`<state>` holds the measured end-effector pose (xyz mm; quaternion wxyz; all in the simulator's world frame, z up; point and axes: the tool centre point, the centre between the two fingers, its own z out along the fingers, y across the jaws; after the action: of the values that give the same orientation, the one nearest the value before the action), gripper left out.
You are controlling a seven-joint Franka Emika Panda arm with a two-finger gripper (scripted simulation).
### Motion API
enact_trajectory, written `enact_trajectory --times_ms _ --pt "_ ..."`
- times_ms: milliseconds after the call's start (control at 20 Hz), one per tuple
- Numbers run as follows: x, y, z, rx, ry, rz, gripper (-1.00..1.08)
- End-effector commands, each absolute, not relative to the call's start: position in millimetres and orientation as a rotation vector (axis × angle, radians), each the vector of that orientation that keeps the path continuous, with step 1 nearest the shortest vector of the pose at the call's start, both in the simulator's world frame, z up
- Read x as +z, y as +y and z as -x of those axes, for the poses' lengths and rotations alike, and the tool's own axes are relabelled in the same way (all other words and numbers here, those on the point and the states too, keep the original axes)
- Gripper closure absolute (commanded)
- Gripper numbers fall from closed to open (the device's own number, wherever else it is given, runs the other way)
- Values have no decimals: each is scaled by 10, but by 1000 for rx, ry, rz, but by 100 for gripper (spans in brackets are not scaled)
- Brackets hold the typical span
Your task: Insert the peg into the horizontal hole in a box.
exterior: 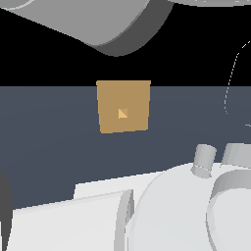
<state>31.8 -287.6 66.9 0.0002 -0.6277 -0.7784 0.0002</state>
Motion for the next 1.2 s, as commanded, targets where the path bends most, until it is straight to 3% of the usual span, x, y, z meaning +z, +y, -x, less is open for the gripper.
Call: enact_trajectory --times_ms 0,850,900,1150 --pt "666 -2875 -320 0 -2446 1971 -92" --pt "170 -2879 -332 0 -2448 1970 -92" --pt "170 -2879 -332 0 -2448 1970 108" --pt "170 -2879 -332 0 -2448 1970 108"
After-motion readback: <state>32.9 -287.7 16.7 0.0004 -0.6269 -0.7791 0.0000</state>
